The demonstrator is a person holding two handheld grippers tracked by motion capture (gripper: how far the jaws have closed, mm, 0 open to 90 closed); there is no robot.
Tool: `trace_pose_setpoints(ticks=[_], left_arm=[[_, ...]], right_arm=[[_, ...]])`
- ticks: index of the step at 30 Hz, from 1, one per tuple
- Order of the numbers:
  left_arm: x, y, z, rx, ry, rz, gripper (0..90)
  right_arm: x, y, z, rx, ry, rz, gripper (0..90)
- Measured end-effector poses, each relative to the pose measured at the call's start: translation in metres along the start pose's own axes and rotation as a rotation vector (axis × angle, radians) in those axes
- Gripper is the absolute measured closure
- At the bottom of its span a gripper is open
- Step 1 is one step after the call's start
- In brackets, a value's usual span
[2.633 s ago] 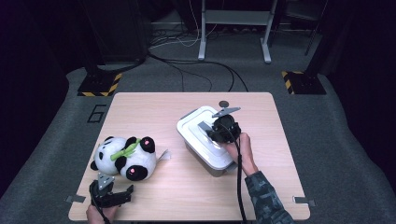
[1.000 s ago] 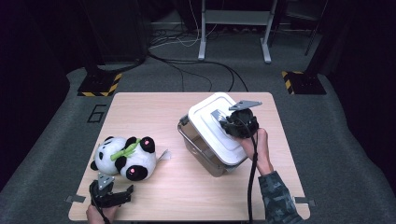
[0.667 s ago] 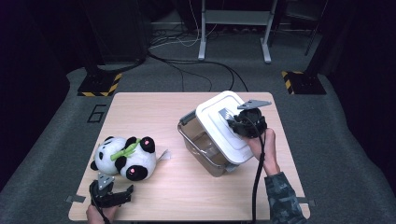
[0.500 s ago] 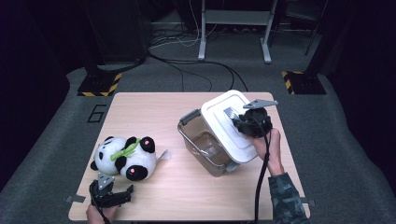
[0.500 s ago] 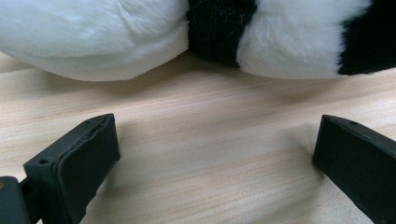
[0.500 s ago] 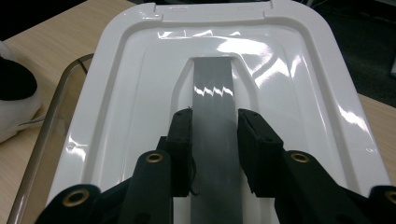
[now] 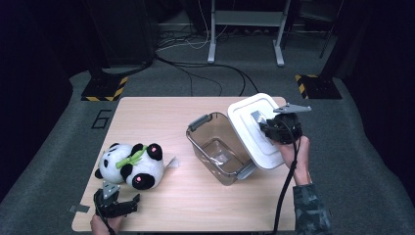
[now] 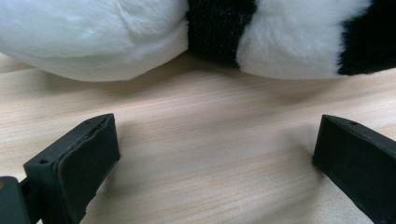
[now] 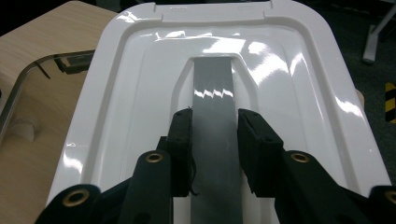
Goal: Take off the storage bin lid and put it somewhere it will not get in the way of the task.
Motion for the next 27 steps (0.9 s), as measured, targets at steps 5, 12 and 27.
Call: trace_pose_setpoints(ticks=[5,12,27], left_arm=[[0.0,0.0,0.0,0.0,-0.001,0.0,0.0],[0.0,0.0,0.0,-0.001,-0.001,0.001,0.0],[0.0,0.0,0.0,0.0,-0.001,0.002,0.0]], right_arm=[[0.005,-0.005,-0.013,-0.03,-0.02,-0.006,66.6],[0.005,-0.016,-0.034,-0.079,-0.048,-0.003,66.6],[-0.013,-0.04,-0.074,-0.208,-0.122,0.002,66.6]])
Point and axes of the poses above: each handheld gripper's, and its own axes: x roughly backward along the jaws, y roughly out of its top, z roughly to its left, the point moved 9 cm from there along -x, roughly forward along the jaws, and after that the axes turned 11 degrees about z, right-handed, at the moved point
